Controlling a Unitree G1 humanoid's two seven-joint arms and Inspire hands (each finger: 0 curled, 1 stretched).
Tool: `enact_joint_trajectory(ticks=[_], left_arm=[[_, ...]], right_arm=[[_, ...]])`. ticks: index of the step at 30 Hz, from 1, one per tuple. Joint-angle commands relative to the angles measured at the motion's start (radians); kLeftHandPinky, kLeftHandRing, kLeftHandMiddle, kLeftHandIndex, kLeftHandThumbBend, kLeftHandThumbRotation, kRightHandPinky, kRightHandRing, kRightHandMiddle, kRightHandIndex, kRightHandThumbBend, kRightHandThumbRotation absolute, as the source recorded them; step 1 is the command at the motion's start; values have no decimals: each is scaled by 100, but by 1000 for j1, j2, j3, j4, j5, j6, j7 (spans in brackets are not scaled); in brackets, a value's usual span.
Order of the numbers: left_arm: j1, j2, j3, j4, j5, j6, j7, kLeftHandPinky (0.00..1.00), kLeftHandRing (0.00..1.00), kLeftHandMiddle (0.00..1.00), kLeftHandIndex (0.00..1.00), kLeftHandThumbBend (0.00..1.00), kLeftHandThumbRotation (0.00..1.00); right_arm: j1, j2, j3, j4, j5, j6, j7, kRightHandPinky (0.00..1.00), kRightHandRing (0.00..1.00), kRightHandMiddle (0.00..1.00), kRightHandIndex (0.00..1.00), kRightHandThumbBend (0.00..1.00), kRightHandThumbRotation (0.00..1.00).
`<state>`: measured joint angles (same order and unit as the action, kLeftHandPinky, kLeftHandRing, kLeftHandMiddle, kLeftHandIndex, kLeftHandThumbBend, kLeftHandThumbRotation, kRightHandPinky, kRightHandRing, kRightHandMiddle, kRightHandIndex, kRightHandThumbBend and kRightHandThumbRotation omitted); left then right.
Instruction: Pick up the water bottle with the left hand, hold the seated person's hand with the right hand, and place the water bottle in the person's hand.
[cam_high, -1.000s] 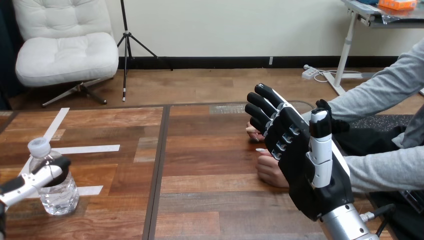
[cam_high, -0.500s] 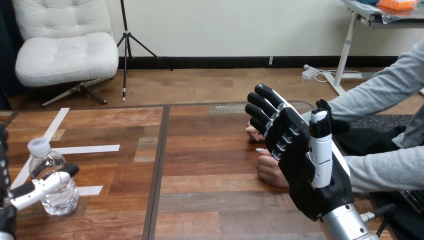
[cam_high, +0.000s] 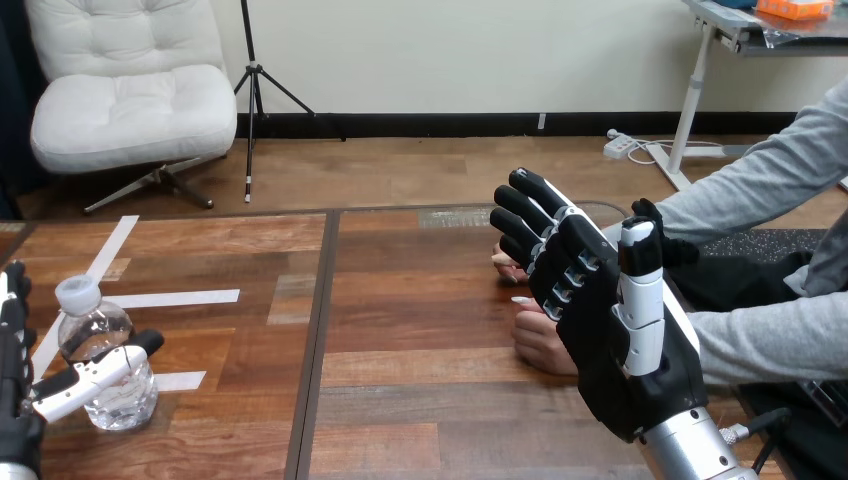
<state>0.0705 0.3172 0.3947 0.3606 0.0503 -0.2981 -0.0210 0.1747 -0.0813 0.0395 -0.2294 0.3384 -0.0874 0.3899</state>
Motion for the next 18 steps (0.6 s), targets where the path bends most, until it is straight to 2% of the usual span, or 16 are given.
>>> enact_joint_trajectory(ticks=[1, 10, 18], left_arm=[[-70, 41, -18, 22, 3, -15, 6, 98, 100, 100, 100, 100, 26], [-80, 41, -16, 56, -4, -26, 10, 100, 100, 100, 100, 100, 29], [-89, 36, -13, 79, -10, -25, 26, 100, 100, 100, 100, 100, 38]], right_arm=[[-64, 0, 2, -33, 3, -9, 4, 100, 94, 93, 91, 81, 100], [-64, 1, 2, -32, 5, -9, 4, 100, 94, 93, 91, 81, 100], [-63, 1, 1, -33, 7, -7, 5, 100, 94, 93, 92, 81, 100]])
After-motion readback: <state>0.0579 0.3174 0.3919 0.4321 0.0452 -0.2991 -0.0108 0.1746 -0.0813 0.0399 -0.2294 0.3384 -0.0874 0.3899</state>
